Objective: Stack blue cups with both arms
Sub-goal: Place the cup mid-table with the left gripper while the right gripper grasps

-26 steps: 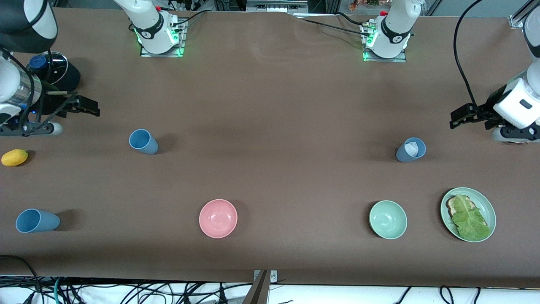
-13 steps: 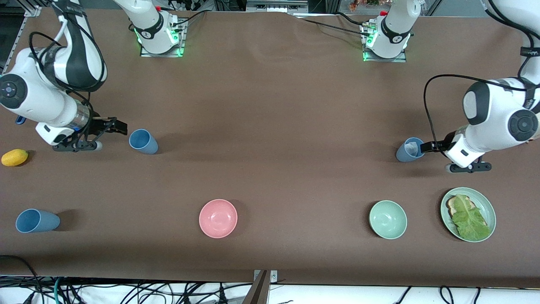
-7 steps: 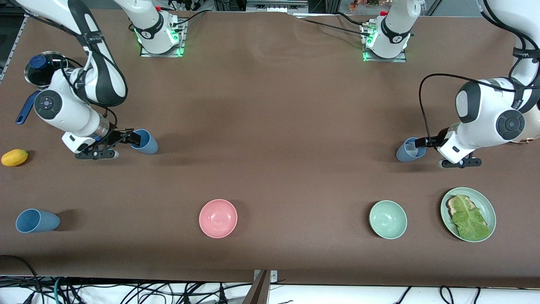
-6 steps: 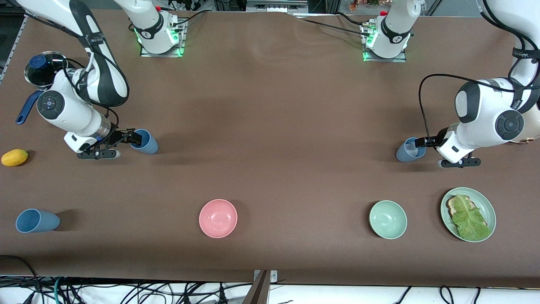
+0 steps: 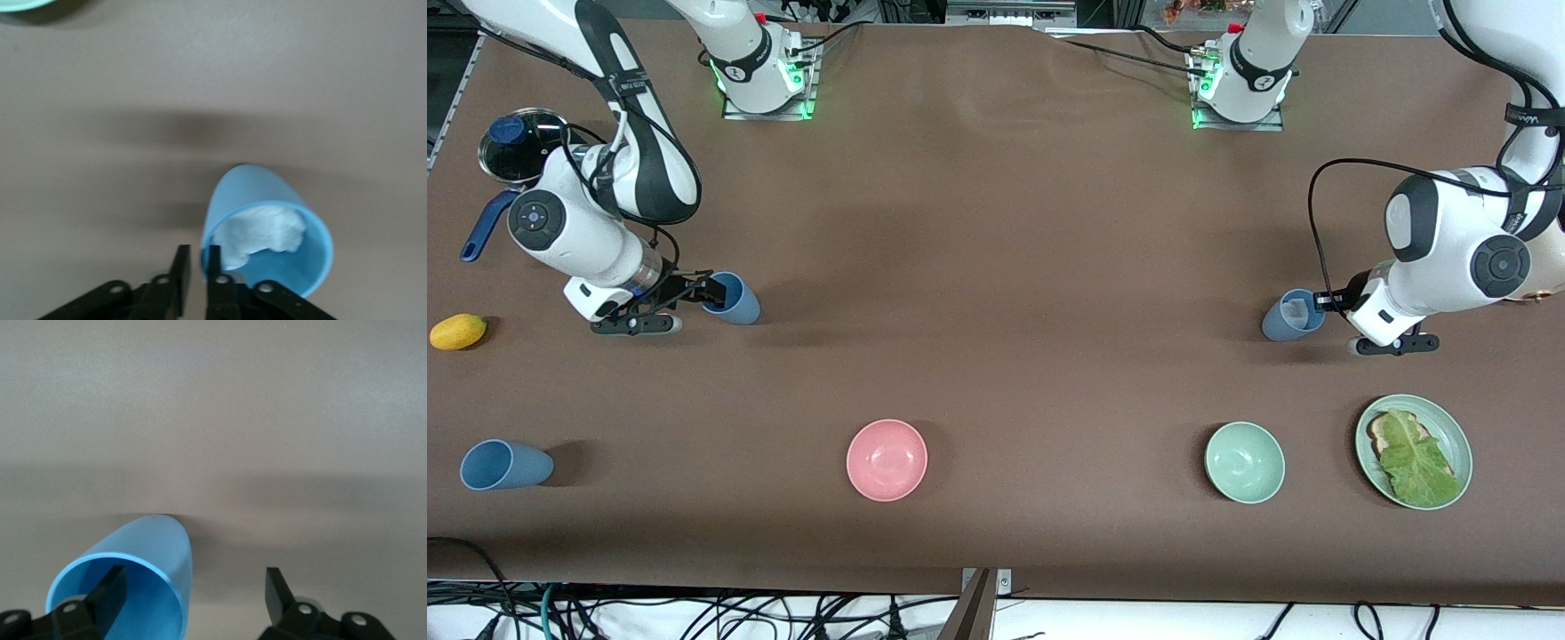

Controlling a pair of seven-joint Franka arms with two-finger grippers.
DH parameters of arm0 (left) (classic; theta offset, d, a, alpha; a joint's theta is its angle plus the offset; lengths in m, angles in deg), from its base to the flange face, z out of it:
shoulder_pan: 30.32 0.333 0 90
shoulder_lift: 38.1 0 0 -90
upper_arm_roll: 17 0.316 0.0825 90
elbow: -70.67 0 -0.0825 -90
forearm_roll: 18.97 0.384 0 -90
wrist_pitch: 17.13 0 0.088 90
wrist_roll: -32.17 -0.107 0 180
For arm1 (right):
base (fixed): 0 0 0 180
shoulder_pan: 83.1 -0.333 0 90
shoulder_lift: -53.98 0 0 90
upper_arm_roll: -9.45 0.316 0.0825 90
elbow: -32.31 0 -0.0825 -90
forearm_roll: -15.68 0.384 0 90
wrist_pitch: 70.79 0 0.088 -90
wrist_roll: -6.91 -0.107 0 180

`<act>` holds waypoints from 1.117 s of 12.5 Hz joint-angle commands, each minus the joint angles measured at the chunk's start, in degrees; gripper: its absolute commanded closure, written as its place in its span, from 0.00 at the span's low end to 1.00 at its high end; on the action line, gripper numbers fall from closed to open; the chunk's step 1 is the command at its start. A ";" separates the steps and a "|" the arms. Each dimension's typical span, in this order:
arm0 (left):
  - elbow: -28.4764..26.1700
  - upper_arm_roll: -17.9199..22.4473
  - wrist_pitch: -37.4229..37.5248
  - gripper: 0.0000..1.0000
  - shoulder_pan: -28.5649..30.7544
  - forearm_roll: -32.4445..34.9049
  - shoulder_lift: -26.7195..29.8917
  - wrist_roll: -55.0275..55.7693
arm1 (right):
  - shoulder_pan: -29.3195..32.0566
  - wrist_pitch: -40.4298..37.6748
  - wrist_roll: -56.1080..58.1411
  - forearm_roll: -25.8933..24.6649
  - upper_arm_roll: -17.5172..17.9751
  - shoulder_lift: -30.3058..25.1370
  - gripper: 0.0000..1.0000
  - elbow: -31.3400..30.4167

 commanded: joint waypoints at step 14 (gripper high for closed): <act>21.96 -5.66 -0.84 1.00 -27.40 -22.79 -13.16 34.64 | 0.42 1.11 -0.06 0.87 0.18 0.45 0.17 -0.84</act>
